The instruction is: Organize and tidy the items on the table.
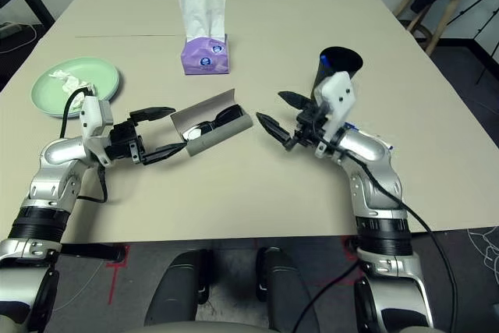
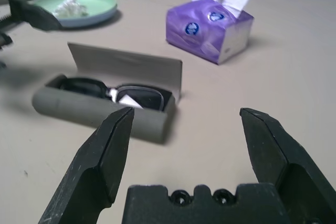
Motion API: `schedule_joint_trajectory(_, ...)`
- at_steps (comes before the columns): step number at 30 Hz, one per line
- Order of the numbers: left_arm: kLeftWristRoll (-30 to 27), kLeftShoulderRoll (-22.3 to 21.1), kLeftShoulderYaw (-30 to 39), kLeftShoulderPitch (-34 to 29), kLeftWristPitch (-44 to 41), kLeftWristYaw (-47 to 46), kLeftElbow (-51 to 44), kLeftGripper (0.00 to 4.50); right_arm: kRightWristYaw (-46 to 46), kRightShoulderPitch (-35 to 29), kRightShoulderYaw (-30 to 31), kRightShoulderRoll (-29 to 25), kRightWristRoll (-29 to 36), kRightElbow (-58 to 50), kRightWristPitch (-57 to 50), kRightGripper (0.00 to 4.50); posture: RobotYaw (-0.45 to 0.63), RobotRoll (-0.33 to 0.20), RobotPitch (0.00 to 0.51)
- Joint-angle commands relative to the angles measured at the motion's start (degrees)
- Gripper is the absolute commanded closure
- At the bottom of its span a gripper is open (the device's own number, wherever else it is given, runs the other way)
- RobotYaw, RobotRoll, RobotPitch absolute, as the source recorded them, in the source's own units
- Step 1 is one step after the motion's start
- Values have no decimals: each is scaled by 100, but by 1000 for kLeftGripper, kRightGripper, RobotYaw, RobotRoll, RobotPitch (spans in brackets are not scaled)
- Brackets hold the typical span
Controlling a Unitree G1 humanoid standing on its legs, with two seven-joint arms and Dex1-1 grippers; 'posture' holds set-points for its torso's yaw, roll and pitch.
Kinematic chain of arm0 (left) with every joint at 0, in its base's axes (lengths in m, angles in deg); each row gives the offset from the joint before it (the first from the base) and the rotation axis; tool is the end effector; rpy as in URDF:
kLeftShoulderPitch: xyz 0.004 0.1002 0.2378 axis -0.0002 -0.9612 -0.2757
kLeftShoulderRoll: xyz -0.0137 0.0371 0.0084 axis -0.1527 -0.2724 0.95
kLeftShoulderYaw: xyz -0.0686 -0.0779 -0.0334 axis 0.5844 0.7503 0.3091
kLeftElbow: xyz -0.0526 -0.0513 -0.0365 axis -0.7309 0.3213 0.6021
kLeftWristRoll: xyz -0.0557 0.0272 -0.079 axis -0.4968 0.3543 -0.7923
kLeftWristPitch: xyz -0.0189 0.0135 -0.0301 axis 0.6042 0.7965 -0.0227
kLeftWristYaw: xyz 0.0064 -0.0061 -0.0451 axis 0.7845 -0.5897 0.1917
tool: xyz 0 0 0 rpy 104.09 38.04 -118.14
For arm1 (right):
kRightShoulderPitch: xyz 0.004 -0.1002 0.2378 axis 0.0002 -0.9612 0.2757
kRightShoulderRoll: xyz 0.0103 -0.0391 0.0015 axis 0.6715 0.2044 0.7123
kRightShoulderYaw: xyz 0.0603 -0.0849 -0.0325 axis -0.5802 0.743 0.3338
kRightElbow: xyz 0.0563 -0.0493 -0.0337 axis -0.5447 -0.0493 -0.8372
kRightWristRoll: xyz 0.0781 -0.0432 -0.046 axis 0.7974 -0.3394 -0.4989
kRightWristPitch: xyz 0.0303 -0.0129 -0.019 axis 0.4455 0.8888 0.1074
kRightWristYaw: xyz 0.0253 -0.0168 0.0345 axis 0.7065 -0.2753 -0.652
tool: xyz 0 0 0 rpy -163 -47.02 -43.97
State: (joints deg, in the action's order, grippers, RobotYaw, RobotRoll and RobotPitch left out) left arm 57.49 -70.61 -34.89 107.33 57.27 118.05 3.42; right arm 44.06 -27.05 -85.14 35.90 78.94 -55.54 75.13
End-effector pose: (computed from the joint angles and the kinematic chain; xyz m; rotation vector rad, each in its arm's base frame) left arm 0.2831 0.2612 0.1356 0.3430 -0.1676 -1.0987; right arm 0.2691 -0.2237 0.1168 -0.1796 -0.1599 0.7915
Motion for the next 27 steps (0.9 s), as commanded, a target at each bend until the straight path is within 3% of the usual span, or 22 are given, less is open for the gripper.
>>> schedule_joint_trajectory(1,61,-57,89,-18,71,-44,41,0,301,-104,104,-200,231,195,302,51,123,0,142)
schedule_joint_trajectory(9,134,-55,220,57,-70,-407,296,0,801,37,267,-585,570,355,493,51,141,0,145)
schedule_joint_trajectory(12,-123,-106,289,37,-439,-189,321,604,731,114,305,-538,658,269,439,0,140,0,148)
schedule_joint_trajectory(22,170,118,267,569,547,25,1455,4466,643,87,491,-513,682,329,611,0,136,0,152)
schedule_joint_trajectory(27,322,205,382,1114,626,-393,2262,4466,575,-2,543,-522,726,193,583,0,119,0,153)
